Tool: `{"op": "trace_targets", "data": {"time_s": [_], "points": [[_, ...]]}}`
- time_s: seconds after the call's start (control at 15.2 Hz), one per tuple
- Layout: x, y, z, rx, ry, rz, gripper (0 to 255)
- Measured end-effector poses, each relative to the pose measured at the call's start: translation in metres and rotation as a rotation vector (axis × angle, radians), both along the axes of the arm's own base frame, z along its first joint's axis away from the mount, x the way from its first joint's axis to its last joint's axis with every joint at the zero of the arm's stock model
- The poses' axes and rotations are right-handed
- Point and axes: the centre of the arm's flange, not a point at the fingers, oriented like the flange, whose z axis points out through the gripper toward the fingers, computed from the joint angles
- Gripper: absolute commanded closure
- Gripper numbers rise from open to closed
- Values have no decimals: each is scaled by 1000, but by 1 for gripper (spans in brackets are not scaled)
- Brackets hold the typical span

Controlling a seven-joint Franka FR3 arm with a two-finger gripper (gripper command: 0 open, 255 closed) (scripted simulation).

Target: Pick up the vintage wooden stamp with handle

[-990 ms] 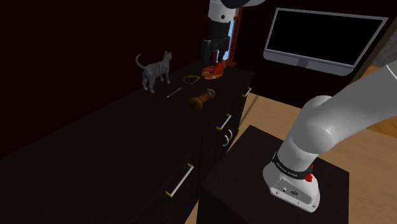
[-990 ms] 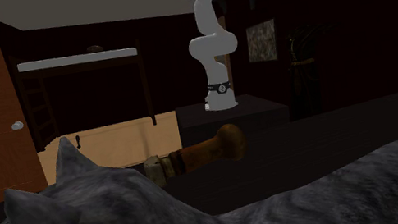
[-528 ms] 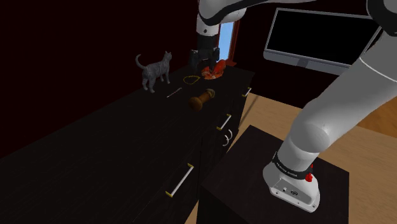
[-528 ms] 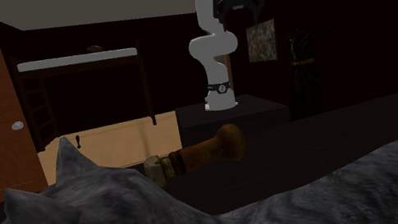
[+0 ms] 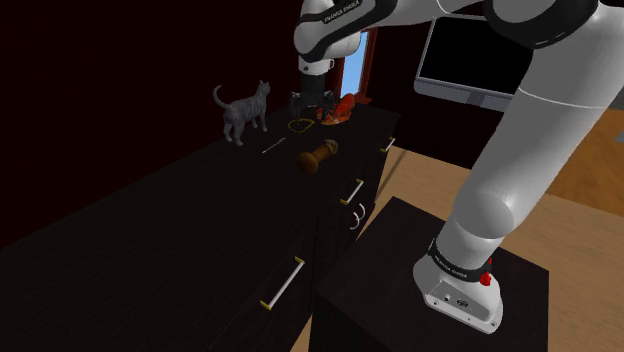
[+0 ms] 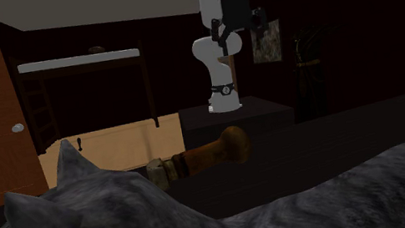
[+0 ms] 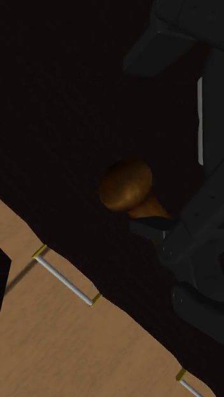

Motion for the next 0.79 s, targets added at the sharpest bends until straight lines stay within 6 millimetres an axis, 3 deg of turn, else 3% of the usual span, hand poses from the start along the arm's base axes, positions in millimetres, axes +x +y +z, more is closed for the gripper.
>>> {"op": "trace_targets", "data": {"time_s": [0.4,0.79], "points": [[41,-45,-53,22,39,-201,0],[71,-106,-113,45,76,-403,0]]}}
